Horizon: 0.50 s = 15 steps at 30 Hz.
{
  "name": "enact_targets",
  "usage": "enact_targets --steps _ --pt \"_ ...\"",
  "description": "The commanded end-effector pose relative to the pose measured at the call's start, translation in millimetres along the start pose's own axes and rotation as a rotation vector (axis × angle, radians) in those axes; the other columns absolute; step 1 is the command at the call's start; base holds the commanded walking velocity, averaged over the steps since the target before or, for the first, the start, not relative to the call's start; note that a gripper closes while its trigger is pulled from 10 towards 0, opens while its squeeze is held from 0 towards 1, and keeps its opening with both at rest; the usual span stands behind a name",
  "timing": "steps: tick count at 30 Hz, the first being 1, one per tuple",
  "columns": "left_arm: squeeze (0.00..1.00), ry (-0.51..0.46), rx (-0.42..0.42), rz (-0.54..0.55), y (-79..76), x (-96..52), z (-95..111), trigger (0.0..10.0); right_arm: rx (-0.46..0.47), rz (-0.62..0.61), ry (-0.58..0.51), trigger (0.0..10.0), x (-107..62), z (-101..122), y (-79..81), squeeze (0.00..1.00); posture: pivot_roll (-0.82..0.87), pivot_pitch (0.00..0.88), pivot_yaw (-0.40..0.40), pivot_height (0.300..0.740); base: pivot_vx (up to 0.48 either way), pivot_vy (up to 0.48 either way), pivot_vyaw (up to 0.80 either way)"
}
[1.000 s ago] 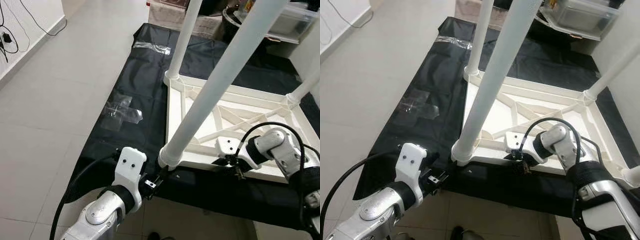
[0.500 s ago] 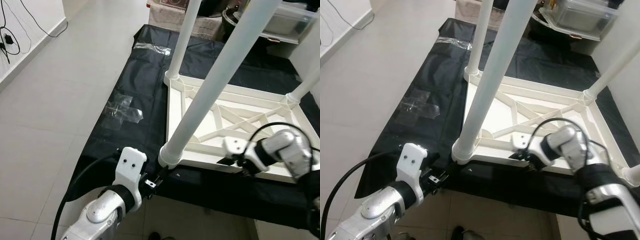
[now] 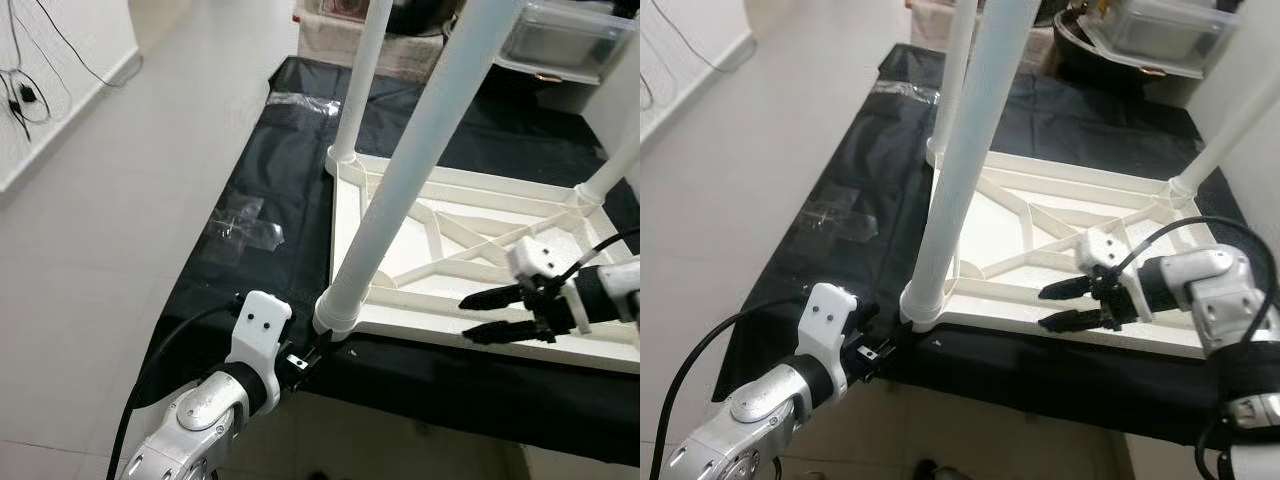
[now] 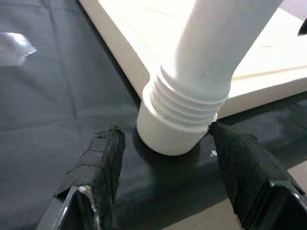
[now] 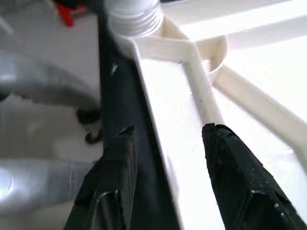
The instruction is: Building children table
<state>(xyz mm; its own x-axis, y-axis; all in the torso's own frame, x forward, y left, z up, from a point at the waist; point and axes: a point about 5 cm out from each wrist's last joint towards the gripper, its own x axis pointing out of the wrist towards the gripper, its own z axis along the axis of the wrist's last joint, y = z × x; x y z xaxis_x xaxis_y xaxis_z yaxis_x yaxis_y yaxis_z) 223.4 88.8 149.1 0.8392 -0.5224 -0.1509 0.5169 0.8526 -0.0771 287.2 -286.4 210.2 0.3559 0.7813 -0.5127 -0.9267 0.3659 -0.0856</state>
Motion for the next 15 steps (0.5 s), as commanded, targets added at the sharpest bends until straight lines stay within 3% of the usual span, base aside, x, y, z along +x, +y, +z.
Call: enact_targets --steps 1,2,4,5,8,9,12,13,14,15 --pt "0.0 0.016 -0.001 0.015 6.6 -5.7 -6 10.0 0.044 -0.083 -0.12 10.0 3.3 -1 1.9 0.0 0.19 0.061 -0.115 0.74 0.0 0.0 0.0" --pt "0.0 0.013 0.008 0.024 8.7 -9.1 -7 10.0 0.062 -0.116 -0.186 10.0 10.3 0 4.7 0.0 0.19 0.058 -0.111 0.74 0.0 0.0 0.0" --pt "0.0 0.013 0.008 0.024 8.7 -9.1 -7 10.0 0.062 -0.116 -0.186 10.0 10.3 0 4.7 0.0 0.19 0.058 -0.111 0.74 0.0 0.0 0.0" --pt "0.0 0.003 0.032 0.026 8.5 -12.0 -7 10.0 0.07 -0.133 -0.225 10.0 18.5 0 7.6 0.8 0.19 0.05 -0.111 0.74 0.0 0.0 0.0" --pt "0.0 -0.004 0.048 0.024 8.0 -13.7 -7 10.0 0.074 -0.142 -0.245 10.0 23.5 0 9.6 0.8 0.19 0.05 -0.111 0.74 0.0 0.0 0.0" --pt "0.0 -0.018 0.054 0.028 5.9 -17.4 -8 10.0 0.072 -0.137 -0.274 10.0 32.6 2 13.6 1.0 0.19 0.041 -0.116 0.74 0.0 0.0 0.0" --pt "0.0 -0.018 0.054 0.028 5.9 -17.4 -8 10.0 0.072 -0.137 -0.274 10.0 32.6 2 13.6 1.0 0.19 0.041 -0.116 0.74 0.0 0.0 0.0" --pt "0.0 -0.033 0.065 0.036 4.2 -20.8 -7 10.0 0.078 -0.136 -0.297 10.0 40.4 3 15.8 0.93 0.19 0.039 -0.117 0.74 0.0 0.0 0.0" --pt "0.0 -0.068 0.077 0.04 3.6 -23.1 -4 10.0 0.083 -0.125 -0.328 10.0 50.2 7 18.9 0.0 0.19 0.035 -0.118 0.74 0.0 0.0 0.0" --pt "0.0 -0.068 0.077 0.04 3.6 -23.1 -4 10.0 0.083 -0.125 -0.328 10.0 50.2 7 18.9 0.0 0.19 0.035 -0.118 0.74 0.0 0.0 0.0"
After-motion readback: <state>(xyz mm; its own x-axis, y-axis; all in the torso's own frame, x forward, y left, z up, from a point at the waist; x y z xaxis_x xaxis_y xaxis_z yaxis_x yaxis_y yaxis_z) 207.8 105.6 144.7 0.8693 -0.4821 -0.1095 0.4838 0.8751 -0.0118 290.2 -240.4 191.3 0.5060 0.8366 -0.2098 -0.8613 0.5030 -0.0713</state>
